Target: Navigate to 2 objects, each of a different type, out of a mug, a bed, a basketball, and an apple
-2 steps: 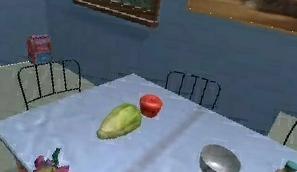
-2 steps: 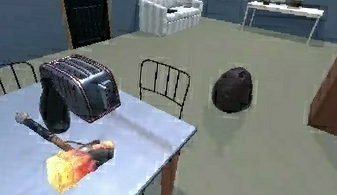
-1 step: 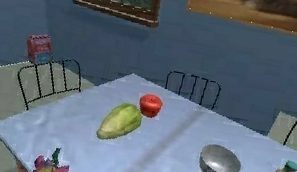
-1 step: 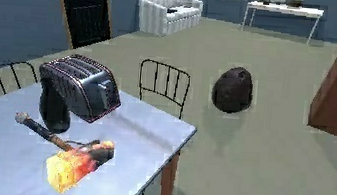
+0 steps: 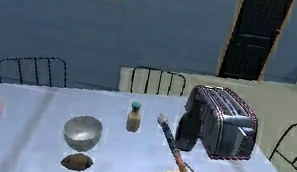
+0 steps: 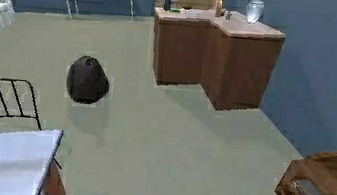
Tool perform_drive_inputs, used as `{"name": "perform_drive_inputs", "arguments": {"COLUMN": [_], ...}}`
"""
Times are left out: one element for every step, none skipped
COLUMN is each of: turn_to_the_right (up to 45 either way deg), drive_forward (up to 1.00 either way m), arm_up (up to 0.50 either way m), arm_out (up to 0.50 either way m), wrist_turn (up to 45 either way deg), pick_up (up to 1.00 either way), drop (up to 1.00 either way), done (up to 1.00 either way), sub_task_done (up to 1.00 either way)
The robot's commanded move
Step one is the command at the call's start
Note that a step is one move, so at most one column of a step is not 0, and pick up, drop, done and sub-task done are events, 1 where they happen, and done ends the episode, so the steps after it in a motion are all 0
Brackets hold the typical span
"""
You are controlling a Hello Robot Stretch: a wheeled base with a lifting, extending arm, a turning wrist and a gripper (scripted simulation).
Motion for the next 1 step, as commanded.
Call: {"name": "perform_drive_inputs", "arguments": {"turn_to_the_right": [45.0], "drive_forward": [0.00], "arm_up": [0.00], "arm_out": [0.00], "wrist_turn": [0.0], "pick_up": [0.00], "drop": [0.00], "done": [0.00], "sub_task_done": [0.00]}}
